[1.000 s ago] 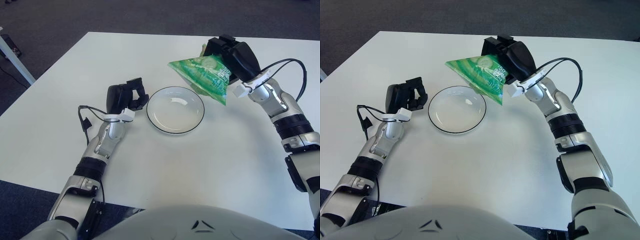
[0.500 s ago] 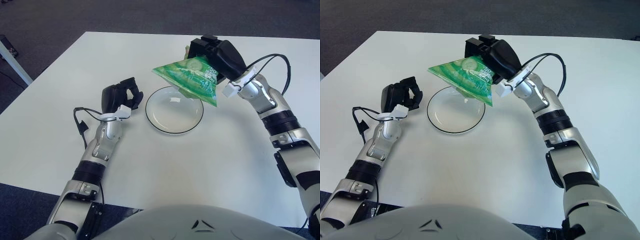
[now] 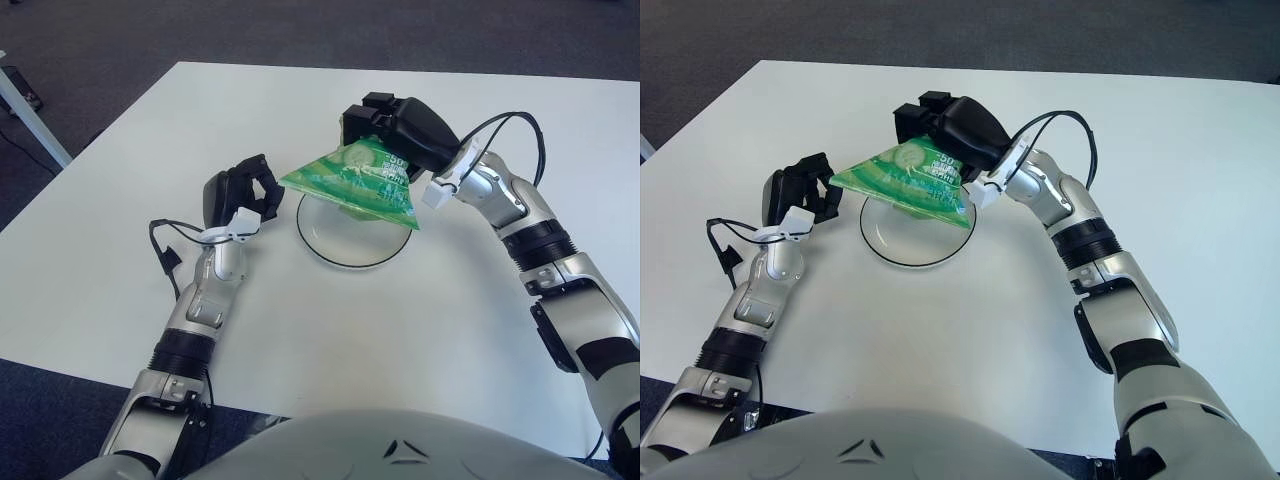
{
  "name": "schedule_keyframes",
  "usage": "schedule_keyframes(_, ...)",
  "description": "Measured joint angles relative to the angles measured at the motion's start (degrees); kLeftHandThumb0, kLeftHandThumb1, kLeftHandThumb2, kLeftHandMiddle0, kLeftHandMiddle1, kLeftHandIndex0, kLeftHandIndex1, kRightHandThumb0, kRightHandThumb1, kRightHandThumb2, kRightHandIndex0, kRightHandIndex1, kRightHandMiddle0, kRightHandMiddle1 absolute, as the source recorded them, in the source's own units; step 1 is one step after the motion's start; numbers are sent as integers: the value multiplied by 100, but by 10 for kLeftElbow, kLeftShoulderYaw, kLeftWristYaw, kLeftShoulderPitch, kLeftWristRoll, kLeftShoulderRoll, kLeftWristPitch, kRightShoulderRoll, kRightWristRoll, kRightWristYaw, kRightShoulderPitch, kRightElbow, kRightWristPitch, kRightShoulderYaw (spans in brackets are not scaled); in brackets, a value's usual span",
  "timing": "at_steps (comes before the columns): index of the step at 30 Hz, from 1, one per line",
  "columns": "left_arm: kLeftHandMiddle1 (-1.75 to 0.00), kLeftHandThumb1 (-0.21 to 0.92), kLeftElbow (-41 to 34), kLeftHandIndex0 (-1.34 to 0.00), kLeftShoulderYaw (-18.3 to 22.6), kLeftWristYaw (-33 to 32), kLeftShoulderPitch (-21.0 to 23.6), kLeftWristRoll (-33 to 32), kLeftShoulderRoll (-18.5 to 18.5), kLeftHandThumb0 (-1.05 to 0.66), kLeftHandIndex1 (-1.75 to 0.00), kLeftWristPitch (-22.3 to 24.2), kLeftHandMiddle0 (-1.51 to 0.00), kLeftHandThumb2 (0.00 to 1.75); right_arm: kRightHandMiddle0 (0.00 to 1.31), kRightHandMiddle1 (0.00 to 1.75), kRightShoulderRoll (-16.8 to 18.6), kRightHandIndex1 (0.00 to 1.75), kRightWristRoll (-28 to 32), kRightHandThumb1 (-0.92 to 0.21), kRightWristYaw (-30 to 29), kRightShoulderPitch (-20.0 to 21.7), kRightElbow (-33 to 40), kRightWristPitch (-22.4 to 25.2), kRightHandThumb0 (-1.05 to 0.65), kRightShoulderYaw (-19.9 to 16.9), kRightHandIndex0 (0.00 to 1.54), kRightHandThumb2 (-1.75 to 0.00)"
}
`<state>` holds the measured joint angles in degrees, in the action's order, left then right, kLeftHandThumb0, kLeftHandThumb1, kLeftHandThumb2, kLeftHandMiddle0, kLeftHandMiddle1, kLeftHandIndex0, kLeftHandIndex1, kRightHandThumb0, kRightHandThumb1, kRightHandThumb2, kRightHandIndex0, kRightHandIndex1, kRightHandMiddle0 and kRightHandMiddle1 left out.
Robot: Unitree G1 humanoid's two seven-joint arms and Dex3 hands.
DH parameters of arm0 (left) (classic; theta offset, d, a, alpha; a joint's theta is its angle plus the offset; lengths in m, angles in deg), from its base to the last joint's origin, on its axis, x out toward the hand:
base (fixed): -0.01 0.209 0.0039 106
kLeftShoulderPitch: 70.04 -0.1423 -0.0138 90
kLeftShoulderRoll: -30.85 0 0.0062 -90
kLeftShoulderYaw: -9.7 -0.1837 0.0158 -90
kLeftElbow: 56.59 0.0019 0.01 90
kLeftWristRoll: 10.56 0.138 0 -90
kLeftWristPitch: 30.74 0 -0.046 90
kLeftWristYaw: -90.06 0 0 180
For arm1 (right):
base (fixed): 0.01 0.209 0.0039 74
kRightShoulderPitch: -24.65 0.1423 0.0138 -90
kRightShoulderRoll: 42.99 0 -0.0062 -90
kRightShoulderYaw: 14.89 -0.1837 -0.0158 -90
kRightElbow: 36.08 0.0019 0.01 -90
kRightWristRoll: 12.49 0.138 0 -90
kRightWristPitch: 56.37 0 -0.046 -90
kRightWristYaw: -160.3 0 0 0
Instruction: Put the snack into the plate.
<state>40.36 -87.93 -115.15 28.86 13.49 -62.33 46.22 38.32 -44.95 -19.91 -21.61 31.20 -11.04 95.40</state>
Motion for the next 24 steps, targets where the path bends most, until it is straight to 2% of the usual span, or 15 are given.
schedule_keyframes(11, -175, 67, 0, -116, 0, 22, -1, -38, -1, -51, -175, 0, -139, 99, 61, 175, 12, 173, 26, -2, 79, -1, 14, 37, 0, 0, 84, -166)
schedule_keyframes(15, -175, 67, 0, -116, 1, 25, -1, -50, -2, -51, -175, -1, -139, 99, 66, 173, 12, 174, 33, 4, 114, -1, 21, 53, 0, 1, 88, -172)
schedule_keyframes(19, -175, 64, 0, -114, 1, 25, -1, -56, -2, -51, -175, -6, -137, 100, 66, 161, 11, 175, 41, -3, 146, -2, 28, 64, -1, 2, 82, -159)
schedule_keyframes(24, -175, 61, 1, -113, 1, 25, -1, -57, -3, -52, -175, -12, -136, 102, 59, 160, 6, 175, 55, -15, 198, -2, 41, 82, -1, 5, 73, -146)
